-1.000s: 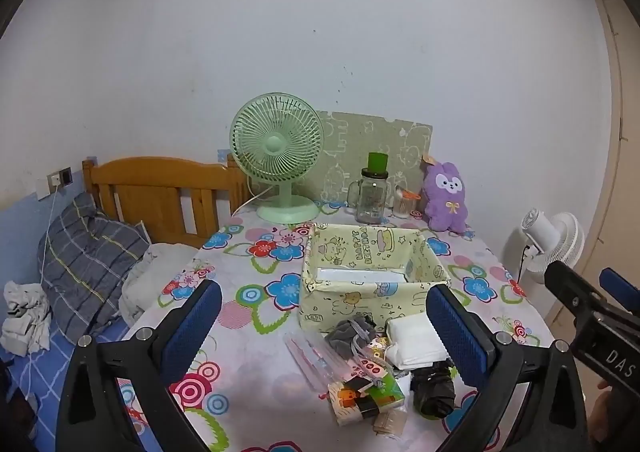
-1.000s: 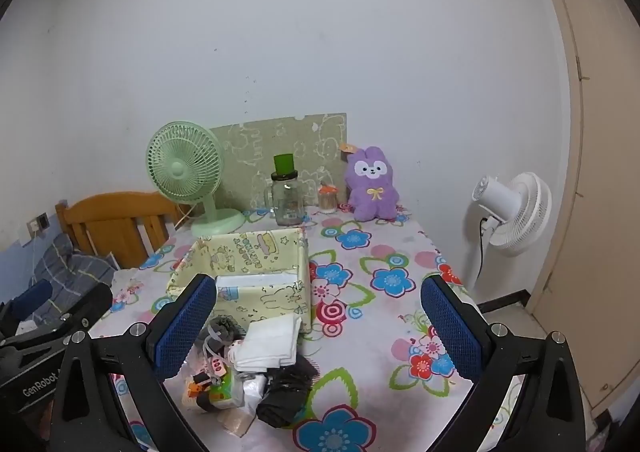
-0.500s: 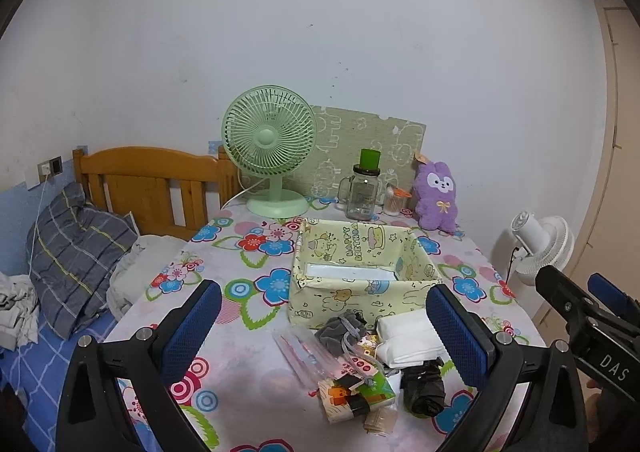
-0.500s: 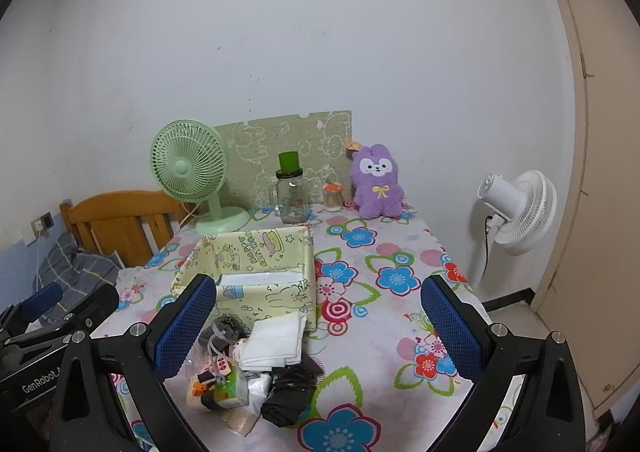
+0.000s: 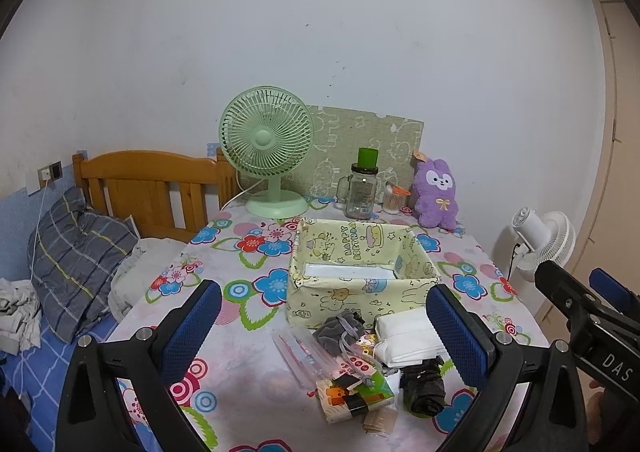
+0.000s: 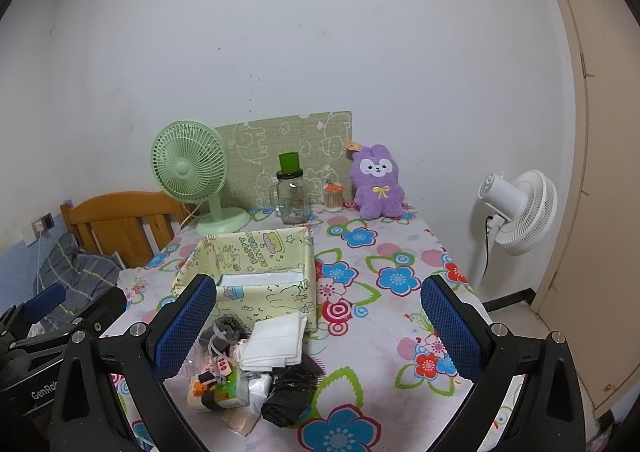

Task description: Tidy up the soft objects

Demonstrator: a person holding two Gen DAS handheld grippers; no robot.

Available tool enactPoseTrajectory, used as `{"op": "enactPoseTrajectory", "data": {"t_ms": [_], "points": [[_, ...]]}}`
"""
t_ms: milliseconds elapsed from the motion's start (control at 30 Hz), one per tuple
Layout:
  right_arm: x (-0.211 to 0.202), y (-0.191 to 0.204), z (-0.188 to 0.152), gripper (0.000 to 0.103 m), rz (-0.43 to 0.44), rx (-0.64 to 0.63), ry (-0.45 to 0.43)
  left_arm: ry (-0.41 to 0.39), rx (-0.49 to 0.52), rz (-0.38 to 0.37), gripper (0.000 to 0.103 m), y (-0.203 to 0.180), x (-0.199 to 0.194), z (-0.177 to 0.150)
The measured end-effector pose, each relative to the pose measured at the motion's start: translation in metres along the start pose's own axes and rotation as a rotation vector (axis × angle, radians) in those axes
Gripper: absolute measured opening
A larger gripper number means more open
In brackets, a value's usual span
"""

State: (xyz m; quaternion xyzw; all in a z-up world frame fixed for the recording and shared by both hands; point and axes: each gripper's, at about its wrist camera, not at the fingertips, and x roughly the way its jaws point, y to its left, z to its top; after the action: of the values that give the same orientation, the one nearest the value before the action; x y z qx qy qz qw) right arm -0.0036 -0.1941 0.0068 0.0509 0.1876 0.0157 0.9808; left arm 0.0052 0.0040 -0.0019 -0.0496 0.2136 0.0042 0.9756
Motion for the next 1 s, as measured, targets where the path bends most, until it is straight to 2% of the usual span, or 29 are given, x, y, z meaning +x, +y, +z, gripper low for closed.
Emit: {"op": "enactPoseTrajectory", "data": {"t_ms": [633,1000], "points": [[-0.0023,-0.0009,0.0003,0.103,-0.002,0.000,-0.010,0.000,0.009,0.008,0.103,-0.0022,0.0004,-0.0016],[-0.0031,-0.0018,-0.0007,0.103,-0.005,0.002,-0.010,-0.009,0.050,0.030,0.103,-0.0082,0.0023,-0.0029]]}}
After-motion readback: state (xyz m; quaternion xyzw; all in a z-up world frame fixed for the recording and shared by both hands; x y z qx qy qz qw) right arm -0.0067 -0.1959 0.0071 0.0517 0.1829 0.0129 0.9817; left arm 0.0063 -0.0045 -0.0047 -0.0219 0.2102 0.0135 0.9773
